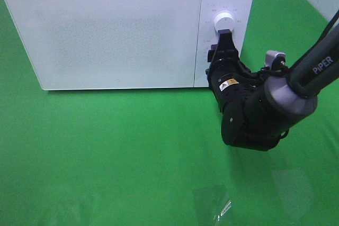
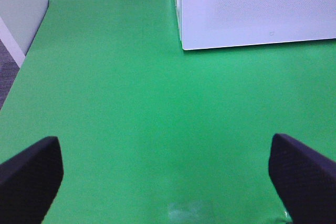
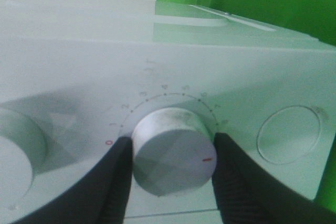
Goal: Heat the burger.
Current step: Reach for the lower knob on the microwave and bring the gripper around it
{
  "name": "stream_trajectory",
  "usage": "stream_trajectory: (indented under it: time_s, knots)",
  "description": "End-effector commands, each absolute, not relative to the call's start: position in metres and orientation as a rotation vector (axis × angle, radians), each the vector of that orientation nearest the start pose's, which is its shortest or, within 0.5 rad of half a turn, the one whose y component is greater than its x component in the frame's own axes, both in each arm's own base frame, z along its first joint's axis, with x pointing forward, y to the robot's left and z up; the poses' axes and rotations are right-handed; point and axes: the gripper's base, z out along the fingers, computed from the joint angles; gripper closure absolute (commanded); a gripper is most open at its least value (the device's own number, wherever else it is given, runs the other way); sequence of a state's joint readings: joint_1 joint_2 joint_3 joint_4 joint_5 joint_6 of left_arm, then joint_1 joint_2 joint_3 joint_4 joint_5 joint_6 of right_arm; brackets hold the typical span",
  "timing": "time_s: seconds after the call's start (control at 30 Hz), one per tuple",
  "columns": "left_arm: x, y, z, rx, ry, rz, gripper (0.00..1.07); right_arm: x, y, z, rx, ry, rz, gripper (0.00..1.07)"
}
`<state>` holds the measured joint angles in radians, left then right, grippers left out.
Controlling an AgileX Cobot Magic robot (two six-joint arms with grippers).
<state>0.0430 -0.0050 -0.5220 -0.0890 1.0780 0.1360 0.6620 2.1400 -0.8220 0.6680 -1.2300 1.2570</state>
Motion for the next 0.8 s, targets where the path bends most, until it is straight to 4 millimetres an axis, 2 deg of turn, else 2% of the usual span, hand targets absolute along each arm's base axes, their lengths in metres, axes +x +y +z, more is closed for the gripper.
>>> stream_trajectory:
  time_s: [0.03, 0.53, 0.8]
  knots:
    - [-0.011, -0.0076, 0.2815, 0.105, 2.008, 0.004, 0.07, 0.3207, 0.2019, 0.1252, 1.034, 1.312, 1.393, 1.07]
    - [-0.011, -0.0076, 0.2815, 0.105, 2.008, 0.004, 0.07, 0.3202, 0.2027, 0.128, 0.955, 1.316, 1.364, 1.07]
    - [-0.011, -0.0076, 0.2815, 0.105, 2.008, 0.004, 0.07, 0.3211, 0.1992, 0.1291, 0.954, 1.289, 1.33, 1.0]
